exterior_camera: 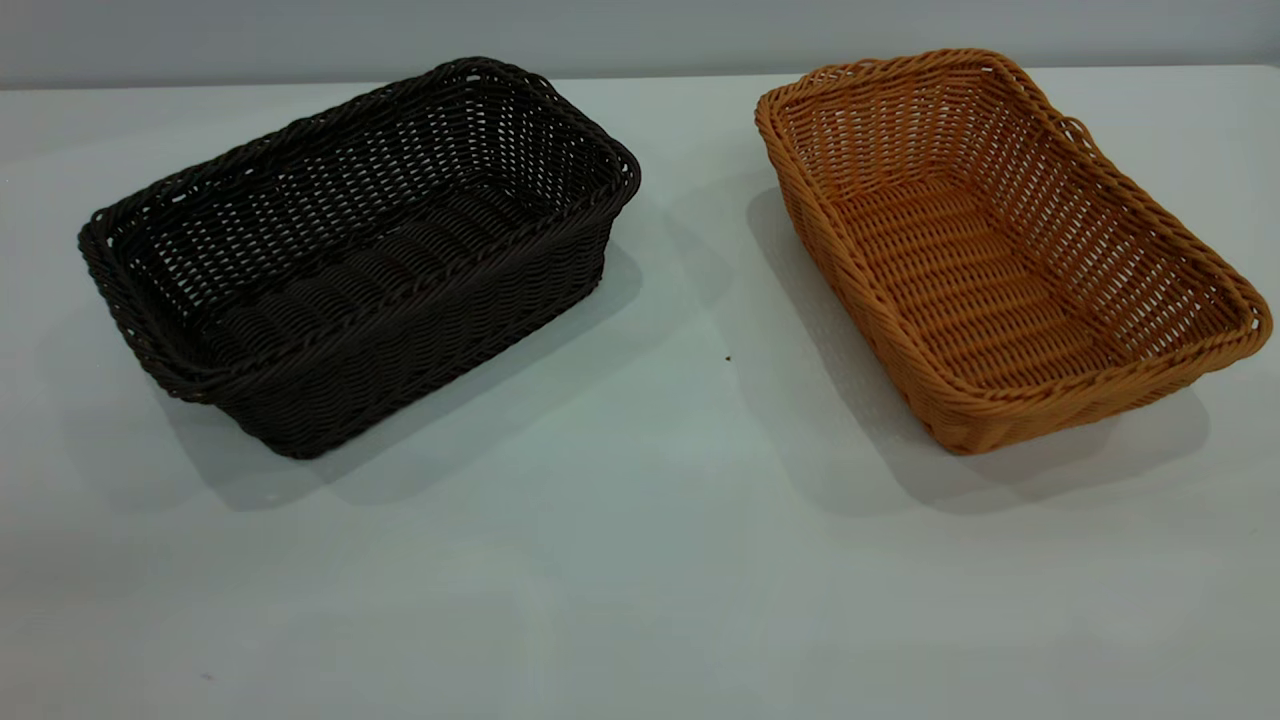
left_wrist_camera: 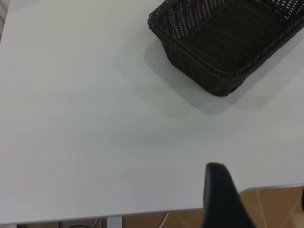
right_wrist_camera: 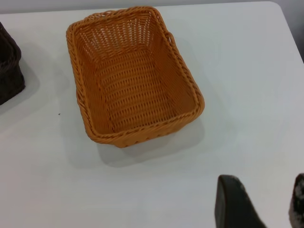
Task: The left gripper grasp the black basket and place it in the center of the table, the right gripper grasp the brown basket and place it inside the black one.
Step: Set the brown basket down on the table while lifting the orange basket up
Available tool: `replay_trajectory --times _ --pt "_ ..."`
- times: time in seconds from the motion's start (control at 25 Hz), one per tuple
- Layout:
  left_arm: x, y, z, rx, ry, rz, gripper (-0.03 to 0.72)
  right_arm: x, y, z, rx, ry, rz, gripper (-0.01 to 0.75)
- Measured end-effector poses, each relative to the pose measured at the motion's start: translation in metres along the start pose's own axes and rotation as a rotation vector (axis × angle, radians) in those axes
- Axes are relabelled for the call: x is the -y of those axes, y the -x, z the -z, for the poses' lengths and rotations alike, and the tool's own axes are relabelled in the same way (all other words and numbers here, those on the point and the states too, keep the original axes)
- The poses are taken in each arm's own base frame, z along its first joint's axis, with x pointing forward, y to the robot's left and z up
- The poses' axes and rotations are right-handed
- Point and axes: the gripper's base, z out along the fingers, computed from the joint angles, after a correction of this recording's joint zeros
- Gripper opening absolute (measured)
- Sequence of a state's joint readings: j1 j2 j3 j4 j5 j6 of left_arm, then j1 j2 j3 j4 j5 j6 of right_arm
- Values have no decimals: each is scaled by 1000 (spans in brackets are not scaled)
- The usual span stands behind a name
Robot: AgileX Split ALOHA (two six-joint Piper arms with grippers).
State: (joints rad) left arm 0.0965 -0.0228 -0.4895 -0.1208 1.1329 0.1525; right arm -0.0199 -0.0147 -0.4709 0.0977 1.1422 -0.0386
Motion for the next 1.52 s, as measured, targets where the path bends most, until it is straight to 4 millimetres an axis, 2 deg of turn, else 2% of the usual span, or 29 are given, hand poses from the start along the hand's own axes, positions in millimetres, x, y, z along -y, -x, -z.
replay_trajectory --times 0.96,1.52 --pt "0 0 0 0 0 0 360 0 0 0 0 0 0 240" --pt "8 2 0 17 -91 29 360 0 0 0 0 0 0 240"
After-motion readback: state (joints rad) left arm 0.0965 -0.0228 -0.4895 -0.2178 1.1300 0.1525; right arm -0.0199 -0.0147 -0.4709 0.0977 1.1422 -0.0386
